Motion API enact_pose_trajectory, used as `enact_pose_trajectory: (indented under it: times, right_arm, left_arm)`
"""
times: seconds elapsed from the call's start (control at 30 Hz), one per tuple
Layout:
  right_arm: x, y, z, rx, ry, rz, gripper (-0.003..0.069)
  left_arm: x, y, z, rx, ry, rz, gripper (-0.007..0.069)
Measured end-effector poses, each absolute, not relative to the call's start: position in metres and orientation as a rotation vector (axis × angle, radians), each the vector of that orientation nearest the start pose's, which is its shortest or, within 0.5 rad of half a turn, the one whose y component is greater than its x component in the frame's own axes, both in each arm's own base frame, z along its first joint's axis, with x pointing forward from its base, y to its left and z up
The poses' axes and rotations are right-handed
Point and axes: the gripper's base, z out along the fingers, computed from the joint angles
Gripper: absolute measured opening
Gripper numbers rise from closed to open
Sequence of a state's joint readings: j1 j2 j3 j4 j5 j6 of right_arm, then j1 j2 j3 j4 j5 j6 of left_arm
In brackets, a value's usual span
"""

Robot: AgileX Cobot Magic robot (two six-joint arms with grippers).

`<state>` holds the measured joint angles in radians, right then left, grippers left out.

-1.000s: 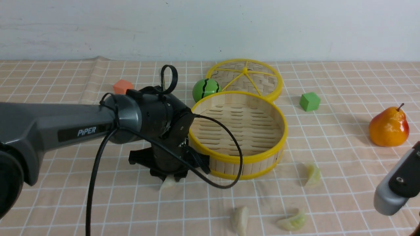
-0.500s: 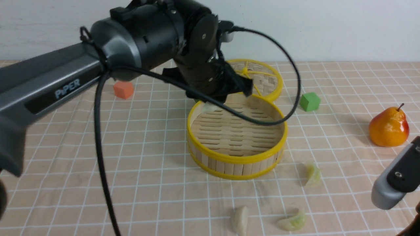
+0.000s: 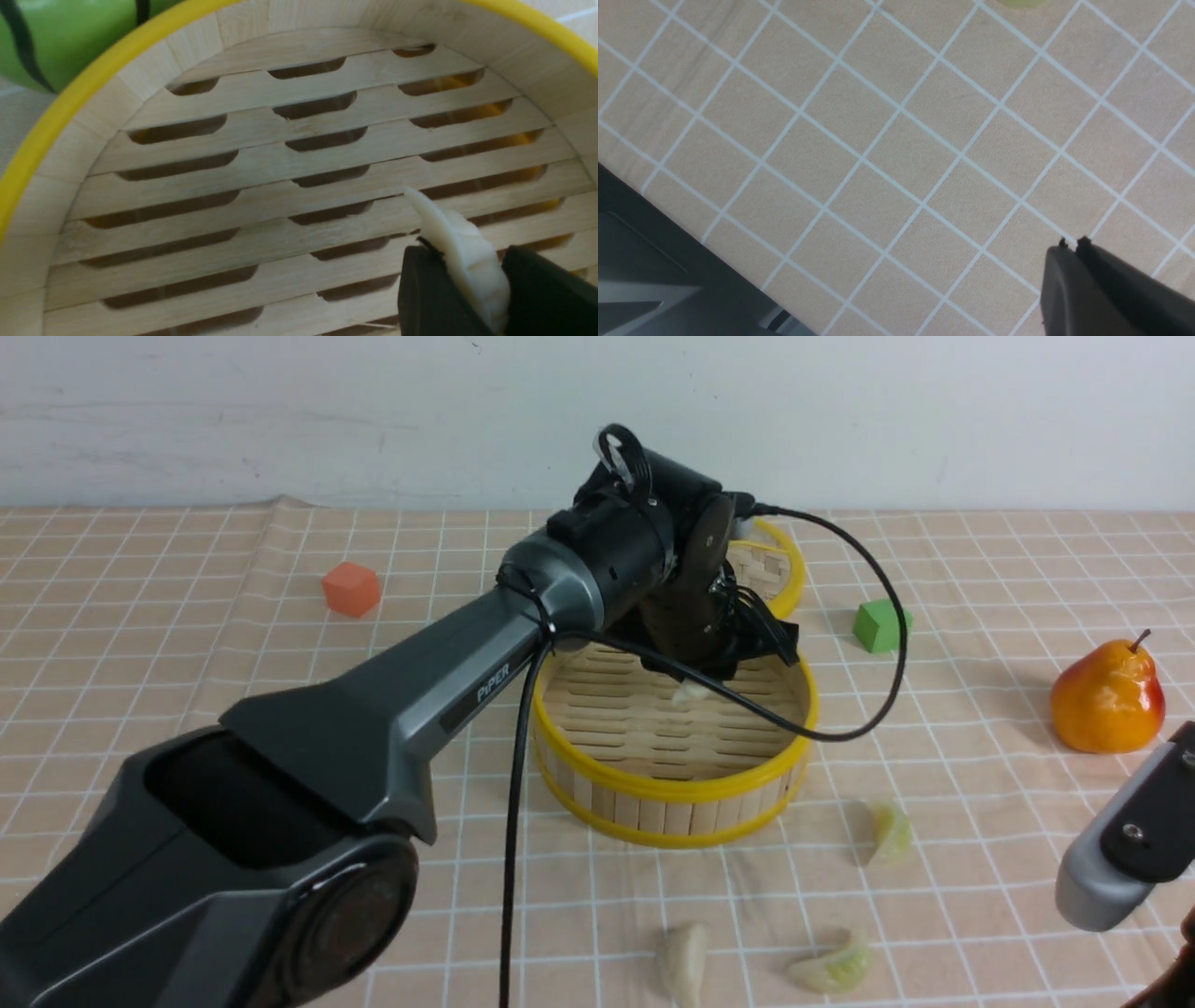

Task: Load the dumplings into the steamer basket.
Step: Use the left arm to put the dumpling into the steamer, then use the left arm to grab a dumpling

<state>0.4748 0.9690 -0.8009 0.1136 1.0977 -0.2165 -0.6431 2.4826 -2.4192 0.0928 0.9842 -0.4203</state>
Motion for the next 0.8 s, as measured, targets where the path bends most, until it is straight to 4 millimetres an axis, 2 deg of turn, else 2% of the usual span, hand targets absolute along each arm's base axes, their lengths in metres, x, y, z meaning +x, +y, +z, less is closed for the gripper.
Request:
enact_pose_trajectory:
  times: [0.07, 0.17, 0.43, 0.5, 0.6, 0.8]
  right_arm:
    - [0.137, 0.081, 0.296, -0.893, 2.610, 0.223, 0.0030]
    - [0.137, 0.081, 0.296, -0.893, 2.610, 0.223, 0.0033]
    - [0.137, 0.081, 0.296, -0.893, 2.610, 0.223, 0.0042]
    - [0.136, 0.081, 0.296, -0.894, 2.612, 0.223, 0.0043]
    - [0.136, 0.080, 0.295, -0.899, 2.622, 0.221, 0.0046]
    - [0.135, 0.080, 0.295, -0.899, 2.621, 0.221, 0.0048]
  left_arm:
    - [0.446, -0.325, 0.210, 0.320, 2.543, -0.299, 0.0185]
    - [0.447, -0.326, 0.207, 0.322, 2.541, -0.300, 0.0213]
    - [0.446, -0.325, 0.212, 0.320, 2.536, -0.301, 0.0417]
    - [0.445, -0.323, 0.216, 0.320, 2.545, -0.295, 0.0429]
    - [0.434, -0.315, 0.254, 0.314, 2.535, -0.298, 0.0444]
    - [0.396, -0.287, 0.362, 0.360, 2.393, -0.351, 0.0448]
